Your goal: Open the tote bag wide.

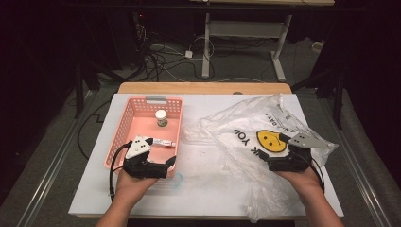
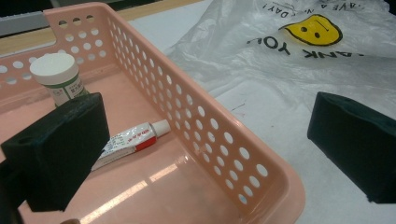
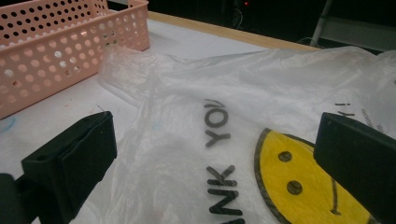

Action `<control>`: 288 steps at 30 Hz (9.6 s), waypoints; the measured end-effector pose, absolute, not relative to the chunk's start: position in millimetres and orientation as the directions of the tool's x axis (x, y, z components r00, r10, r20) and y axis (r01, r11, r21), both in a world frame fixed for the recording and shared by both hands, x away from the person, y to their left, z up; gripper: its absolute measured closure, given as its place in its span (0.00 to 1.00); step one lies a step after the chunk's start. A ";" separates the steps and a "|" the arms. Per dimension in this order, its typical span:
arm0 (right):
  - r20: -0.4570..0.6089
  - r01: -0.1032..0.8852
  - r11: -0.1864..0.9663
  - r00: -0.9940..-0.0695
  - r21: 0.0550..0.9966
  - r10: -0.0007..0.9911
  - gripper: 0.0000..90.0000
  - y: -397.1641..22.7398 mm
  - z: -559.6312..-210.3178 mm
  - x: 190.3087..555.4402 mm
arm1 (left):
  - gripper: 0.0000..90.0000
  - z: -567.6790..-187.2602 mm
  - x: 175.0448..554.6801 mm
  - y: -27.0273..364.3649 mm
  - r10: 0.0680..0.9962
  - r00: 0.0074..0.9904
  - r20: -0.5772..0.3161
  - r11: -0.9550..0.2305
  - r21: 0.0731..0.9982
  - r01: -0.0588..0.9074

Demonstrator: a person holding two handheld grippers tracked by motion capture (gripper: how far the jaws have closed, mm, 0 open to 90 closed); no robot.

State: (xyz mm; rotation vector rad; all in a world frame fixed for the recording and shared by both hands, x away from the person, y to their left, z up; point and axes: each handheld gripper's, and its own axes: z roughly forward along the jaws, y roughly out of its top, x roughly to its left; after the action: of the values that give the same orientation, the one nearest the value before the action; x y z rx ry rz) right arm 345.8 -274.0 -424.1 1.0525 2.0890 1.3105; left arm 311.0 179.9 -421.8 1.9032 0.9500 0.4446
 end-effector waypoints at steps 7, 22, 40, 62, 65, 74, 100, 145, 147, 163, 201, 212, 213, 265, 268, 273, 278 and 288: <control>0.014 0.360 0.268 -0.619 0.894 0.785 0.00 -260.0 -424.5 354.3 | 0.00 -421.8 311.2 180.3 0.770 0.633 -0.076 -0.269 0.861 0.431; 0.040 0.390 0.299 -0.662 0.871 0.749 0.01 -234.6 -430.7 365.8 | 0.00 -421.9 306.1 177.7 0.766 0.638 -0.079 -0.271 0.861 0.432; 0.016 0.417 0.495 -0.777 0.762 0.629 0.46 -204.0 -455.8 349.3 | 0.00 -422.7 302.5 174.8 0.756 0.650 -0.073 -0.285 0.857 0.428; -0.011 0.463 0.577 -0.774 0.673 0.633 0.44 -195.4 -478.0 356.2 | 0.00 -423.0 302.4 173.8 0.753 0.654 -0.075 -0.286 0.858 0.427; 0.005 0.473 0.562 -0.768 0.679 0.640 0.51 -197.9 -477.3 357.3 | 0.00 -423.0 302.3 173.6 0.753 0.654 -0.073 -0.288 0.857 0.427; 0.020 0.487 0.543 -0.757 0.685 0.653 0.65 -201.4 -476.8 359.1 | 0.00 -423.2 302.5 173.5 0.754 0.653 -0.072 -0.290 0.856 0.429; 0.045 0.497 0.490 -0.733 0.716 0.679 0.73 -213.4 -466.8 365.2 | 0.00 -423.5 302.6 172.8 0.750 0.657 -0.077 -0.289 0.856 0.429; -0.042 0.331 0.388 -0.712 0.860 0.701 1.00 -231.4 -432.8 352.5 | 0.00 -423.4 301.7 169.9 0.735 0.672 -0.090 -0.278 0.864 0.420; -0.042 0.323 0.373 -0.705 0.870 0.708 1.00 -233.8 -427.7 351.9 | 0.00 -423.3 301.7 169.7 0.736 0.671 -0.089 -0.277 0.865 0.419; -0.049 0.270 0.300 -0.664 0.915 0.746 1.00 -236.9 -397.7 358.5 | 0.00 -422.2 304.2 168.9 0.738 0.669 -0.089 -0.272 0.868 0.415; -0.039 0.205 0.228 -0.658 0.952 0.752 1.00 -250.4 -389.7 353.9 | 0.00 -413.9 312.4 220.0 0.838 0.537 -0.091 -0.213 0.853 0.476; -0.036 0.206 0.224 -0.656 0.953 0.754 1.00 -253.2 -389.7 355.3 | 0.00 -414.5 314.0 235.2 0.865 0.495 -0.081 -0.189 0.862 0.471; -0.037 0.206 0.225 -0.654 0.952 0.755 1.00 -253.6 -389.9 355.6 | 0.00 -414.1 314.0 235.1 0.866 0.494 -0.082 -0.186 0.863 0.470; -0.030 0.208 0.234 -0.682 0.950 0.731 1.00 -248.4 -393.0 357.3 | 0.23 -404.1 426.6 217.2 0.876 0.453 -0.164 -0.203 0.727 0.656; -0.030 0.209 0.234 -0.682 0.949 0.731 1.00 -248.7 -392.7 356.6 | 0.41 -410.0 436.3 221.6 0.880 0.440 -0.179 -0.214 0.679 0.703; -0.031 0.214 0.240 -0.682 0.947 0.731 1.00 -248.2 -393.0 355.3 | 0.89 -417.5 444.0 214.1 0.841 0.511 -0.180 -0.326 0.586 0.742; -0.032 0.211 0.240 -0.684 0.947 0.729 1.00 -247.6 -393.7 355.8 | 0.98 -427.1 445.4 196.6 0.820 0.559 -0.123 -0.427 0.519 0.741; -0.034 0.212 0.248 -0.692 0.945 0.721 1.00 -244.2 -394.6 356.3 | 0.98 -447.9 464.7 191.0 0.850 0.527 -0.001 -0.484 0.393 0.782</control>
State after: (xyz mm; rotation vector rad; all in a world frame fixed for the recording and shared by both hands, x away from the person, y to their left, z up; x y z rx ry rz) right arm 356.3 -244.2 -394.6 0.8482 2.0578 1.4473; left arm 464.7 191.0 -447.9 2.4249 1.3501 0.2747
